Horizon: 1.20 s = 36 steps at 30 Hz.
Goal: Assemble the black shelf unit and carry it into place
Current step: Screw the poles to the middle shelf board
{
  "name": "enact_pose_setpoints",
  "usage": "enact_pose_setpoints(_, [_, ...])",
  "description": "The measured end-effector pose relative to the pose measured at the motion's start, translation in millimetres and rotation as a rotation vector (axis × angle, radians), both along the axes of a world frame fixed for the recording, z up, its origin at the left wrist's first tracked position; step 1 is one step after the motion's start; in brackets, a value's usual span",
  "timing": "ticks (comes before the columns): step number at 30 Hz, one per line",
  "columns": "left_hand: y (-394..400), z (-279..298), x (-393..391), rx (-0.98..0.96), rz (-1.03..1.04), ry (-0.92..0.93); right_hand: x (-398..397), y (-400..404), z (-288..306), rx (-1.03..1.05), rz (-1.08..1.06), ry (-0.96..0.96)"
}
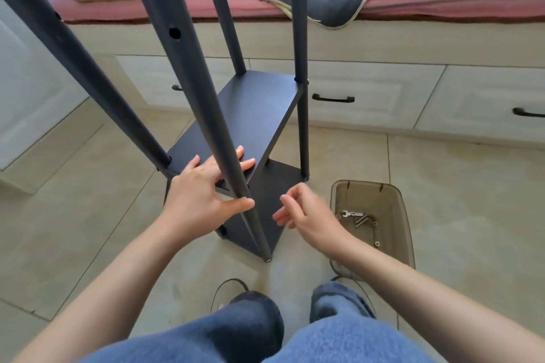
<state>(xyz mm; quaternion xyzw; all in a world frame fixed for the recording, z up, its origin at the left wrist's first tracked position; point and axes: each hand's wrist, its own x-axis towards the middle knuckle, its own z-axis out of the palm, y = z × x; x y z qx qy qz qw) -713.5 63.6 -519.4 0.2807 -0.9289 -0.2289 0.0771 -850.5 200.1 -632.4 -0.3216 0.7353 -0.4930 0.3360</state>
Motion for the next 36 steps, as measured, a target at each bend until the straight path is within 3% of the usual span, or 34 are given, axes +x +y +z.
enact_pose_setpoints(4, [1, -2, -1, -0.006, -0.018, 0.048, 20, -34, 1, 0.036, 0.026, 0.007])
enact_pose_setpoints(7, [-2, -3, 0, -0.024, -0.029, 0.057, 23, -48, -3, 0.093, 0.074, -0.1])
enact_pose_setpoints(16, [-17, -5, 4, 0.003, -0.047, 0.017, 32, -64, -8, 0.037, 0.116, -0.188])
enact_pose_setpoints(21, [-32, 6, 17, 0.16, 0.0, 0.07, 37, -69, 5, -0.03, 0.073, -0.255])
enact_pose_setpoints(30, [-56, 3, 58, 0.48, 0.048, 0.338, 62, -79, 23, -0.064, 0.074, -0.192])
enact_pose_setpoints(36, [-76, -15, 85, 0.701, 0.24, 0.404, 69, -90, 26, -0.046, 0.054, -0.087])
